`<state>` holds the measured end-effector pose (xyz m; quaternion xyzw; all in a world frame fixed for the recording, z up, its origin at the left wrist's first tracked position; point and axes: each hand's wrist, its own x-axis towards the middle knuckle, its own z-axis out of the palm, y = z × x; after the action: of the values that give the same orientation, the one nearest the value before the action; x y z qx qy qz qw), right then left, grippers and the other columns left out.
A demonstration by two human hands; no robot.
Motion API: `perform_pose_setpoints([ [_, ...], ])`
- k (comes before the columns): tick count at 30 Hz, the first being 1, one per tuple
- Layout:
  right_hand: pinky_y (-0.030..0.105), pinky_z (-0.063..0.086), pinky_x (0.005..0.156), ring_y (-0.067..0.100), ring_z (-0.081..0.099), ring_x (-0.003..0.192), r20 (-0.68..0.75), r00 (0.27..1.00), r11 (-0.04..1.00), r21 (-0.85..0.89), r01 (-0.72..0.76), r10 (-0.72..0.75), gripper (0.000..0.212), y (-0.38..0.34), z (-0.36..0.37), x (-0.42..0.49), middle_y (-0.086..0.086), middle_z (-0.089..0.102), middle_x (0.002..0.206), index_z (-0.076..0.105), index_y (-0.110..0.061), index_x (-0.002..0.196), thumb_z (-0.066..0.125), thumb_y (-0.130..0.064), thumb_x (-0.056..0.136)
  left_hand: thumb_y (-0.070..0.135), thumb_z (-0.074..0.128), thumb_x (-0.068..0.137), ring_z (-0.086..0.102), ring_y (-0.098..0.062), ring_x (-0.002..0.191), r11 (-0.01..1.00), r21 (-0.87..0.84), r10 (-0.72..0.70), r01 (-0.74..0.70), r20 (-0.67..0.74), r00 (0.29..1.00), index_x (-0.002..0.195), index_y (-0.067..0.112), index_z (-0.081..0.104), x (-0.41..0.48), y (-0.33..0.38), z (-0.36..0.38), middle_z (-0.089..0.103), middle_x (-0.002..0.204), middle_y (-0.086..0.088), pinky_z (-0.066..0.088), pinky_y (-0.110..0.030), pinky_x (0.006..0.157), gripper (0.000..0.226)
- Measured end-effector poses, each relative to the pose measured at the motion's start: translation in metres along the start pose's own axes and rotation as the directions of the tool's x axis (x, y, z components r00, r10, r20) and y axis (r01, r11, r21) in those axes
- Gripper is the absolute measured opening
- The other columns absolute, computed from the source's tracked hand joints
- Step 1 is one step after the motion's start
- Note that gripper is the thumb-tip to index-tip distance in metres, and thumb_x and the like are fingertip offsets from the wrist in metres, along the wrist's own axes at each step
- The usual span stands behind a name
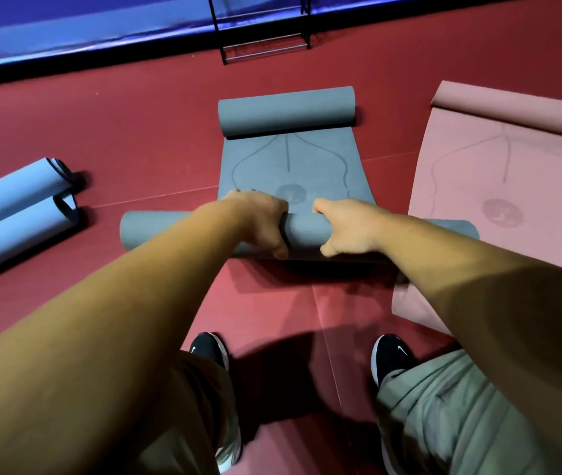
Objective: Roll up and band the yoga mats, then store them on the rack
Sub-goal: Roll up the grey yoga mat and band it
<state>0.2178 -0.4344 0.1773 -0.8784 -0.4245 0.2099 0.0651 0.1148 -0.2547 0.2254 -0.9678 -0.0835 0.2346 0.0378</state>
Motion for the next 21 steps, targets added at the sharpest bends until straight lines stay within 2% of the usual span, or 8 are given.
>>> perform_pose_setpoints([
  [3,0.037,0.040,0.065,0.029,0.056,0.085,0.003,1.000,0.994,-0.105,0.018,-0.017,0.058,-0.010,-0.001,-0.006,-0.003,0.056,0.092,0.044,-0.029,0.120,0.081,-0.039,0.076,0.050,0.088,0.076,0.061,-0.023,0.105,0.974,-0.220,-0.002,0.047,0.202,0.979,0.118,0.026,0.064,0.003,-0.013,0.000,0.067,0.117,0.002,0.050,-0.034,0.086,0.054],
  [6,0.038,0.036,0.069,0.031,0.055,0.087,-0.047,0.996,0.980,-0.189,0.065,-0.075,0.057,-0.019,0.001,-0.008,-0.004,0.051,0.090,0.042,-0.026,0.121,0.079,-0.041,0.080,0.043,0.090,0.077,0.056,-0.022,0.116,0.949,-0.306,0.005,0.081,0.273,0.962,0.132,0.025,0.057,0.003,-0.025,0.007,0.062,0.129,0.002,0.046,-0.035,0.095,0.066],
  [8,0.039,0.037,0.072,0.033,0.062,0.095,-0.068,0.991,0.972,-0.211,0.100,-0.117,0.060,-0.021,0.006,-0.006,-0.005,0.053,0.089,0.037,-0.026,0.115,0.081,-0.045,0.078,0.044,0.092,0.075,0.054,-0.023,0.118,0.948,-0.306,0.005,0.084,0.280,0.960,0.136,0.027,0.053,0.003,-0.027,0.010,0.059,0.132,0.003,0.047,-0.037,0.097,0.075],
  [10,0.041,0.040,0.076,0.033,0.065,0.106,-0.051,0.992,0.974,-0.203,0.104,-0.117,0.071,-0.018,0.009,-0.002,-0.001,0.064,0.109,0.038,-0.027,0.119,0.084,-0.055,0.073,0.046,0.094,0.072,0.054,-0.023,0.118,0.952,-0.297,0.010,0.073,0.268,0.963,0.140,0.027,0.051,0.005,-0.025,0.011,0.059,0.131,0.003,0.049,-0.038,0.098,0.082],
  [12,0.042,0.048,0.084,0.031,0.064,0.111,0.015,0.998,0.984,-0.170,0.061,-0.059,0.083,-0.012,0.006,0.000,0.000,0.066,0.124,0.043,-0.029,0.129,0.084,-0.068,0.067,0.045,0.095,0.069,0.057,-0.023,0.114,0.955,-0.294,0.028,0.046,0.242,0.970,0.133,0.028,0.053,0.006,-0.022,0.010,0.061,0.124,0.004,0.050,-0.038,0.094,0.078],
  [16,0.042,0.054,0.096,0.023,0.063,0.104,0.181,0.983,1.000,-0.001,0.014,-0.014,0.076,0.000,-0.004,0.000,-0.006,0.068,0.118,0.058,-0.032,0.123,0.082,-0.076,0.065,0.043,0.096,0.070,0.060,-0.021,0.105,0.966,-0.260,0.078,-0.016,0.229,0.970,0.115,0.030,0.059,0.006,-0.013,0.008,0.060,0.102,0.013,0.046,-0.034,0.082,0.059],
  [19,0.039,0.054,0.093,0.021,0.064,0.101,0.209,0.978,1.000,0.009,0.003,-0.005,0.070,0.001,-0.010,-0.001,-0.007,0.068,0.111,0.061,-0.028,0.115,0.086,-0.071,0.065,0.040,0.093,0.074,0.061,-0.022,0.108,0.962,-0.274,0.081,-0.010,0.249,0.965,0.117,0.029,0.060,0.006,-0.012,0.005,0.064,0.112,0.006,0.049,-0.035,0.085,0.056],
  [21,0.037,0.052,0.084,0.022,0.063,0.099,0.200,0.980,1.000,-0.010,0.017,-0.015,0.073,-0.001,-0.011,-0.001,-0.006,0.066,0.109,0.057,-0.028,0.114,0.090,-0.068,0.063,0.040,0.092,0.074,0.059,-0.023,0.112,0.959,-0.283,0.080,-0.005,0.253,0.964,0.122,0.029,0.057,0.004,-0.012,0.003,0.062,0.120,0.005,0.048,-0.035,0.086,0.061],
])
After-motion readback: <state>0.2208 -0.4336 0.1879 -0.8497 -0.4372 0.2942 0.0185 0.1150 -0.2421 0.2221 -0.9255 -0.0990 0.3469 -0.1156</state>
